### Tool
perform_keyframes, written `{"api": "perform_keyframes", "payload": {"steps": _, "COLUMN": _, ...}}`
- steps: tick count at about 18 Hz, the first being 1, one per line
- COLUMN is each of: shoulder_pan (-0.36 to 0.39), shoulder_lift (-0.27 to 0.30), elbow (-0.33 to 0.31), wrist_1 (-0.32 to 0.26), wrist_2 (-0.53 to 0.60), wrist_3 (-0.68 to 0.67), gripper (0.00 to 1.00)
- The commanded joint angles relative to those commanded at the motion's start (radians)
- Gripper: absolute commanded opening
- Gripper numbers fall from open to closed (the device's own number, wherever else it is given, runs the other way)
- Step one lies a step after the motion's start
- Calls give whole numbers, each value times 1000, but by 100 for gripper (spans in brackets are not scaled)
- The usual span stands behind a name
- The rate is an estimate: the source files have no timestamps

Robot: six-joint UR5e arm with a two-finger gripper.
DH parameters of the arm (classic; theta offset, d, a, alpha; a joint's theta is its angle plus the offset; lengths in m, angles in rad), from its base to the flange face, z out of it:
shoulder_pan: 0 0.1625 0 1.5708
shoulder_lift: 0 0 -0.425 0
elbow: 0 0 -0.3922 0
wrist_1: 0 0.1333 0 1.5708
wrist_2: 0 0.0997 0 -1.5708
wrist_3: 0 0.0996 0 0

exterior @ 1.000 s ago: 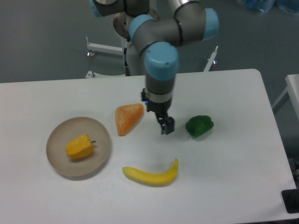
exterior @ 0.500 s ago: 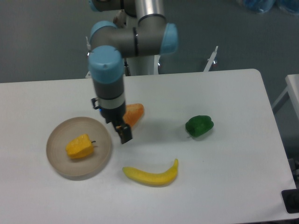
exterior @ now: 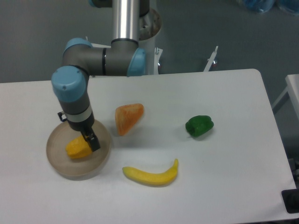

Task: Pick up the yellow pepper from the plate
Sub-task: 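Lower the gripper and close it on the yellow pepper, then lift the yellow pepper off the plate and carry it toward the green pepper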

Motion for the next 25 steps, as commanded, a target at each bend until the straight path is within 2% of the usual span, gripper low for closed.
{"api": "perform_keyframes", "payload": {"steps": 9, "shoulder_pan": -9, "shoulder_lift": -52, "elbow": 5, "wrist_1": 3, "wrist_2": 2, "wrist_3": 5, "gripper": 100}}
{"api": "perform_keyframes", "payload": {"steps": 10, "shoulder_pan": -9, "shoulder_lift": -57, "elbow": 6, "wrist_1": 3, "wrist_2": 2, "wrist_3": 5, "gripper": 89}}
{"api": "perform_keyframes", "payload": {"steps": 13, "shoulder_pan": -9, "shoulder_lift": -58, "elbow": 5, "wrist_1": 2, "wrist_2": 2, "wrist_3": -5, "gripper": 37}}
{"api": "perform_keyframes", "payload": {"steps": 15, "shoulder_pan": -9, "shoulder_lift": -51, "elbow": 15, "wrist_1": 2, "wrist_2": 2, "wrist_3": -6, "gripper": 15}}
{"api": "perform_keyframes", "payload": {"steps": 16, "shoulder_pan": -8, "shoulder_lift": -46, "elbow": 21, "wrist_1": 0, "wrist_2": 2, "wrist_3": -6, "gripper": 9}}
{"api": "perform_keyframes", "payload": {"steps": 19, "shoulder_pan": -3, "shoulder_lift": -17, "elbow": 37, "wrist_1": -11, "wrist_2": 6, "wrist_3": -29, "gripper": 7}}
{"api": "perform_keyframes", "payload": {"steps": 22, "shoulder_pan": 30, "shoulder_lift": 40, "elbow": 26, "wrist_1": -14, "wrist_2": 2, "wrist_3": -92, "gripper": 9}}
{"api": "perform_keyframes", "payload": {"steps": 25, "shoulder_pan": 98, "shoulder_lift": 87, "elbow": 31, "wrist_1": -70, "wrist_2": -23, "wrist_3": -83, "gripper": 9}}
